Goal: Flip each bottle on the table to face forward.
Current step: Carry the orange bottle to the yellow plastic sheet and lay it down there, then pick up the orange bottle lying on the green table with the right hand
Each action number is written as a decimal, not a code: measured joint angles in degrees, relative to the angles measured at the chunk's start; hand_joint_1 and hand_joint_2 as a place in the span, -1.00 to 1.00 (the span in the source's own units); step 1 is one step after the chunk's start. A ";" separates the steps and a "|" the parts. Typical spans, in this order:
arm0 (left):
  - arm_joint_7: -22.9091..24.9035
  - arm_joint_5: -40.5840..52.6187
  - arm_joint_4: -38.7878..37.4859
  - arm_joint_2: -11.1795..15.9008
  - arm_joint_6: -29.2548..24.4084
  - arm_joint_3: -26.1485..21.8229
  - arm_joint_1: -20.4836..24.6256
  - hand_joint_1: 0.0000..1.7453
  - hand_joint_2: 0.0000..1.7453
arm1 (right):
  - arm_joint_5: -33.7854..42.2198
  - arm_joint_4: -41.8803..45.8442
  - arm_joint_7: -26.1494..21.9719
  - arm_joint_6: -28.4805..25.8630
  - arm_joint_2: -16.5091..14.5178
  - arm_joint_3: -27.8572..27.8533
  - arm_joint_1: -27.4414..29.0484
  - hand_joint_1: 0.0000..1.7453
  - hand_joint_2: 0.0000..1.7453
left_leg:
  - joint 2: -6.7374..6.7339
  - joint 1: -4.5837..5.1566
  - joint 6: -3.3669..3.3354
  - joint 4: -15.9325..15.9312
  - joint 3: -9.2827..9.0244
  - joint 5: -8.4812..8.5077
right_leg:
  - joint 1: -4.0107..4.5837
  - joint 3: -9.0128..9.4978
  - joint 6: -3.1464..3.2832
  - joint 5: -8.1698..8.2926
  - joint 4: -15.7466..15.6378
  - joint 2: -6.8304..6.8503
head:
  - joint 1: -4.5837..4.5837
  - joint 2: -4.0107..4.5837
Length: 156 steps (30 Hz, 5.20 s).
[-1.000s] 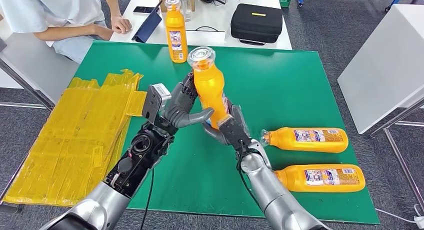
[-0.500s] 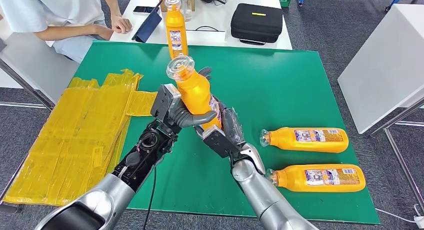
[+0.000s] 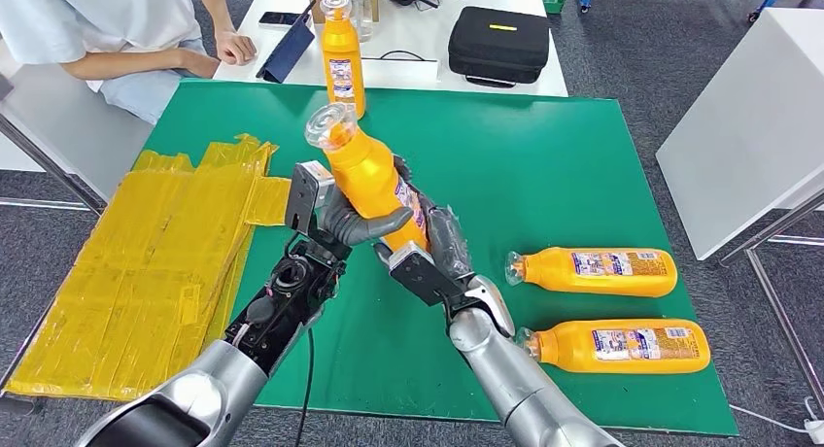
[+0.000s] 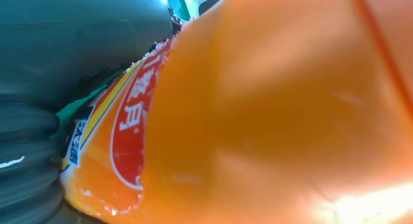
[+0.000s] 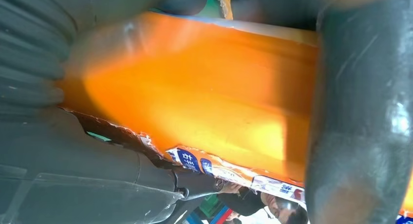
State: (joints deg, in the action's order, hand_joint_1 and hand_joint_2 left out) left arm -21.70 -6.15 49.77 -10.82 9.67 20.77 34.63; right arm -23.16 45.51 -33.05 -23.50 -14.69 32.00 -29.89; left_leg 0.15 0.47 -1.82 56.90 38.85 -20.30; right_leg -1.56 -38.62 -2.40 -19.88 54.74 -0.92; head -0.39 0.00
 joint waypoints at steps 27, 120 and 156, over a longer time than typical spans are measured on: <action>-2.00 14.58 2.24 4.66 -24.36 -5.08 0.55 1.00 1.00 | -4.53 21.02 1.90 -4.53 5.18 1.07 6.39 -1.00 1.00 | 0.00 -0.01 0.01 0.00 0.05 0.01 | 0.01 -0.08 0.00 0.00 0.00 0.00 | 0.00 0.00; -13.96 33.66 -11.58 9.70 -8.05 -22.77 5.06 -1.00 1.00 | -37.83 37.16 17.20 17.18 30.50 -13.29 17.72 -1.00 1.00 | 0.09 0.00 -0.01 0.02 0.29 0.03 | 0.02 -0.28 0.04 0.02 -0.01 0.19 | -0.01 0.00; -12.95 28.78 -9.53 7.43 -10.38 -14.77 3.27 -1.00 1.00 | -46.43 23.85 20.28 18.31 34.46 -27.39 18.15 -1.00 1.00 | 0.05 0.01 -0.03 0.02 0.37 0.01 | 0.02 -0.32 0.02 0.03 -0.01 0.17 | -0.02 0.00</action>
State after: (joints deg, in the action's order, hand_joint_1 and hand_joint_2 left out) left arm -34.64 22.63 40.24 -3.40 -0.71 6.00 37.91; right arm -69.59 69.35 -12.76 -5.19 19.78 4.61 -11.75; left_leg 0.19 0.48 -1.86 56.92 39.22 -20.29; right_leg -1.54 -38.93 -2.38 -19.85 54.73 -0.75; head -0.42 0.00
